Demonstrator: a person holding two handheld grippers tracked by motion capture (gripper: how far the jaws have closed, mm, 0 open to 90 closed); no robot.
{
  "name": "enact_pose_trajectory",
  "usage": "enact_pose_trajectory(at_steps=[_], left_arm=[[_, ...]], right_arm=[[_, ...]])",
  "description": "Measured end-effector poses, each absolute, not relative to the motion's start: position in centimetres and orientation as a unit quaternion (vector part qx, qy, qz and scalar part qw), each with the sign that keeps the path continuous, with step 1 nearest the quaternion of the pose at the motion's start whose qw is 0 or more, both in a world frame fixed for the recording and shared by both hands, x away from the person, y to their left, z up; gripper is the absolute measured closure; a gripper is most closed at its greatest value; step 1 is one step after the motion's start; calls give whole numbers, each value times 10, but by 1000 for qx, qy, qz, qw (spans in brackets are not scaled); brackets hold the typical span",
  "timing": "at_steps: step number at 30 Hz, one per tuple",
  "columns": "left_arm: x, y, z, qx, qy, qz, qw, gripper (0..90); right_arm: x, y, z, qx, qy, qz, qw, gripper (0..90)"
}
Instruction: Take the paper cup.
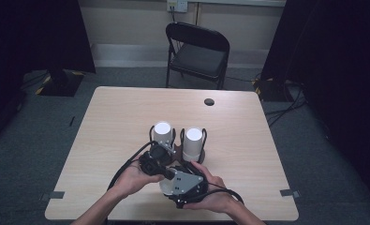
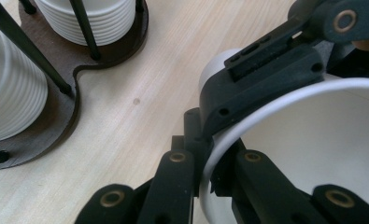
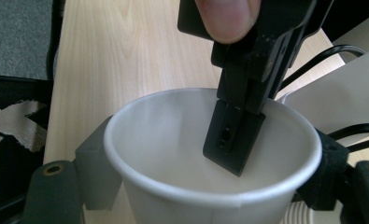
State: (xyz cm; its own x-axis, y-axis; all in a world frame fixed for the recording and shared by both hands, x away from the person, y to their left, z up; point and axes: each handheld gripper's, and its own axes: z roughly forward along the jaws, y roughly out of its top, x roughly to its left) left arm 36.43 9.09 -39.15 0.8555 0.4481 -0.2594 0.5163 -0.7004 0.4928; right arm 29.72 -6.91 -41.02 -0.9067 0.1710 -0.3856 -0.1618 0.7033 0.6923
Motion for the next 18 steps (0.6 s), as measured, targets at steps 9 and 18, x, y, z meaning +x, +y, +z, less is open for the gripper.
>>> enact_pose_trajectory(at_steps=[9, 18], left_arm=[[365, 97, -393, 911, 274, -53, 303, 846], [362, 104, -398, 899, 289, -37, 326, 753]], right_arm=[[298, -73, -409, 16, 892, 394, 223, 244], [300, -76, -411, 29, 890, 396, 223, 251]])
